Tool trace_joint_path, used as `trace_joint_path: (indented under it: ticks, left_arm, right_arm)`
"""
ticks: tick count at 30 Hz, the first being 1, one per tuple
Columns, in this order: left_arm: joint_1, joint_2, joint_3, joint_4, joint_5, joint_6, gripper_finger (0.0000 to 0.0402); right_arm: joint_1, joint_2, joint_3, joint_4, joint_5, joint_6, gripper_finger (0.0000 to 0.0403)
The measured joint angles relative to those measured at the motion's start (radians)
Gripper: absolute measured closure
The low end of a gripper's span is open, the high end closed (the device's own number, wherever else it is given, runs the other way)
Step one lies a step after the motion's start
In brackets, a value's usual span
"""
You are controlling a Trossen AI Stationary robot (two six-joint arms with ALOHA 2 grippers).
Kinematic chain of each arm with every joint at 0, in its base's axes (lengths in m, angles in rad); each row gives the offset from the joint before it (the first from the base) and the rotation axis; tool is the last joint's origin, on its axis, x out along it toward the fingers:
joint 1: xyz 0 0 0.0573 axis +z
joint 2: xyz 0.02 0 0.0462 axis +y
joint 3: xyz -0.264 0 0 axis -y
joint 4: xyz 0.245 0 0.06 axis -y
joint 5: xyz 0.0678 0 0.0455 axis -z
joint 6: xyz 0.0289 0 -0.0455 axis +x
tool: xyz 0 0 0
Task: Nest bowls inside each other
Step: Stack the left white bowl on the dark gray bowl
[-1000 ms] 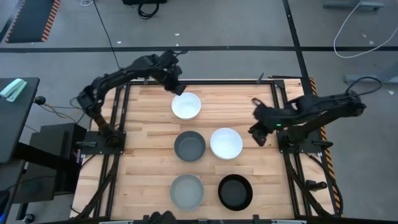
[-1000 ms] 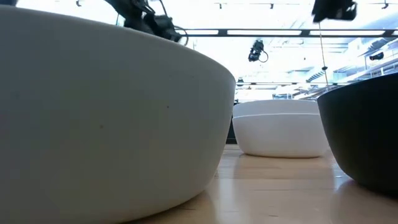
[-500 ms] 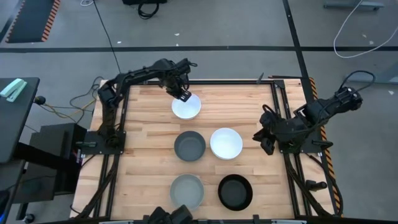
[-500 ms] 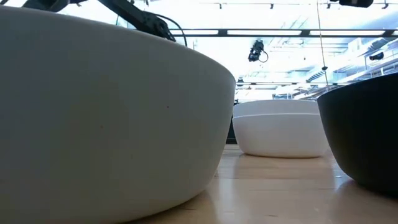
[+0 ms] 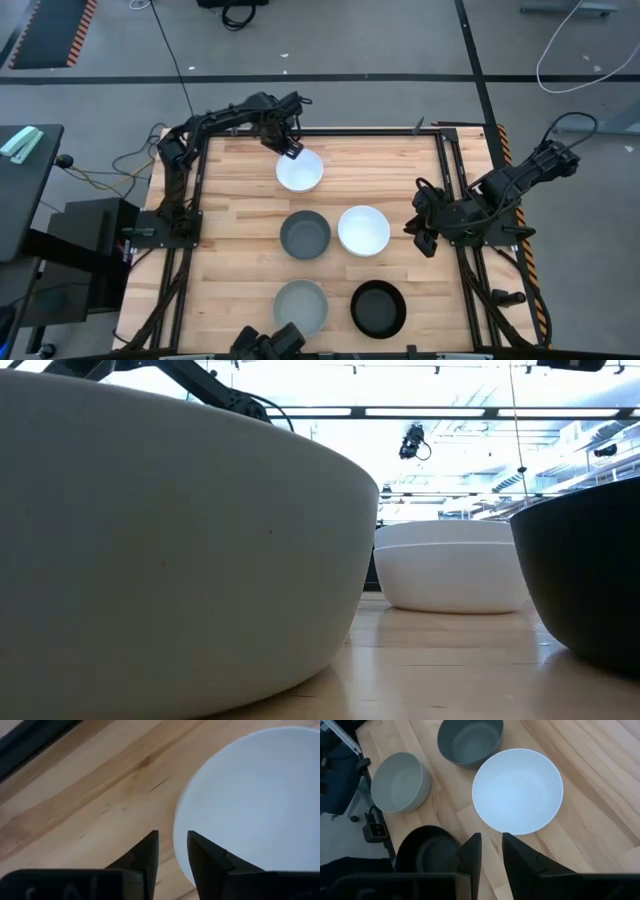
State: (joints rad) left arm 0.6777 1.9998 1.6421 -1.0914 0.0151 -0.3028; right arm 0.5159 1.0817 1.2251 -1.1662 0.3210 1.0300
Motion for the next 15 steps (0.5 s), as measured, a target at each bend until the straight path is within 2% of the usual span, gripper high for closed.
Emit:
trace_joint_path:
  ticks: [15]
  left_arm:
    - [-0.027,0.048,0.0,0.0,0.029,-0.027,0.0289]
  right_arm:
    - [0.0,0.0,0.0,0.006,0.02,0.0,0.0318]
